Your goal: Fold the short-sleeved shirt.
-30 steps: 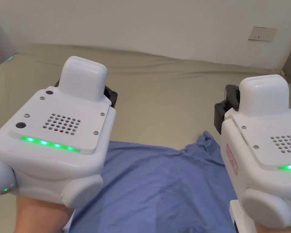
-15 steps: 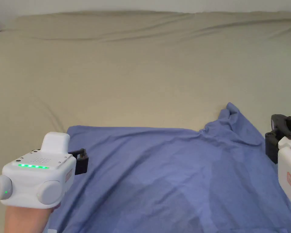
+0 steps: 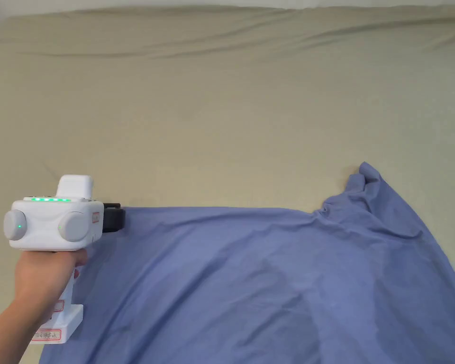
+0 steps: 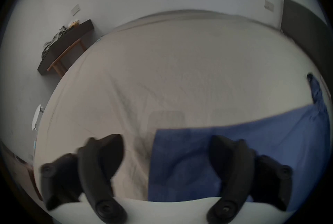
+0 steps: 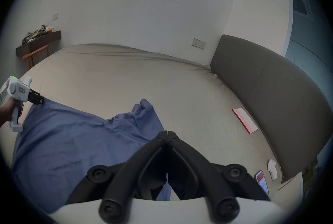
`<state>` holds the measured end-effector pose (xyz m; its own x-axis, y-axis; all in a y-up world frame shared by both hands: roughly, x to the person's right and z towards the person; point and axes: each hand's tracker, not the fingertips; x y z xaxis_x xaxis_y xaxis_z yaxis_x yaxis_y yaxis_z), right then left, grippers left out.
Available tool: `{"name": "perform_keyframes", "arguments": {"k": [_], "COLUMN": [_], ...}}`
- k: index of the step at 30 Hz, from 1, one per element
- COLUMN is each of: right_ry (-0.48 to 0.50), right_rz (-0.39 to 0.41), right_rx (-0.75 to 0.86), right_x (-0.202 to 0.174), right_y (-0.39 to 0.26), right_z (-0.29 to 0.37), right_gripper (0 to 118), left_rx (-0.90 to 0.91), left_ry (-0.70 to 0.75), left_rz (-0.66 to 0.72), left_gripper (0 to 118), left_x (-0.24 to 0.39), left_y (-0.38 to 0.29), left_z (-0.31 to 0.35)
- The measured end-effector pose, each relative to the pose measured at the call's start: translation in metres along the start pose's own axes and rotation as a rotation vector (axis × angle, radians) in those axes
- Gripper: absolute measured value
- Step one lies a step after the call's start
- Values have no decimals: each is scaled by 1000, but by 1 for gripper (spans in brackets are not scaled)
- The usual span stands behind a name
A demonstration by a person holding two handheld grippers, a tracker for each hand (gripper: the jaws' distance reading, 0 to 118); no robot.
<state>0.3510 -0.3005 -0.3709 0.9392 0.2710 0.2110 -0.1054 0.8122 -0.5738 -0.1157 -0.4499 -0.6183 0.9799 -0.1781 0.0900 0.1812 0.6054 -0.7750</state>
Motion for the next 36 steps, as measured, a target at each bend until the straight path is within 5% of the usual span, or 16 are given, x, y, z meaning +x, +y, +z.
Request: {"name": "perform_keyframes", "arguments": {"k": [3,5,6,8,16,19,22,23,29,33,34,36], "right_ry": [2,11,13,25,92,141,154,142,115,113,116,202], "right_rz": [8,15,19,21,3,-38,-88,-94,-92,-91,-112,-137], "right_rx": [-10,-13,-13,-10,-20,-137,-281,-318,-543,-534,-548,-541], "right_x": [-2,-4,-4,-4,13,18,23,24,17,9,9,10], "right_y": [-1,1,1,5,37,41,27,19,-32,-41,-38,-33], "right_z": [-2,-4,-5,-8,-44,-86,-140,-157,-221,-225,-222,-216], "right_gripper": [0,0,0,0,0,11,100,116,112,111,106,74], "left_rx": [51,32,35,37,279,363,381,374,355,319,314,307], "left_ry": [-27,-121,-163,-75,-145,-129,-109,-109,-84,-76,-76,-77], "left_rz": [5,-21,-38,-139,27,-2,-28,-35,-76,-85,-85,-81], "left_gripper": [55,11,3,3,2,2,2,2,2,2,2,2], "left_x": [9,13,19,26,-4,-7,-6,-7,-3,-1,-1,-3], "left_y": [-13,-7,-7,-6,-1,-4,-11,-13,-36,-49,-51,-55], "left_z": [6,12,14,16,105,136,153,156,158,152,152,153]}}
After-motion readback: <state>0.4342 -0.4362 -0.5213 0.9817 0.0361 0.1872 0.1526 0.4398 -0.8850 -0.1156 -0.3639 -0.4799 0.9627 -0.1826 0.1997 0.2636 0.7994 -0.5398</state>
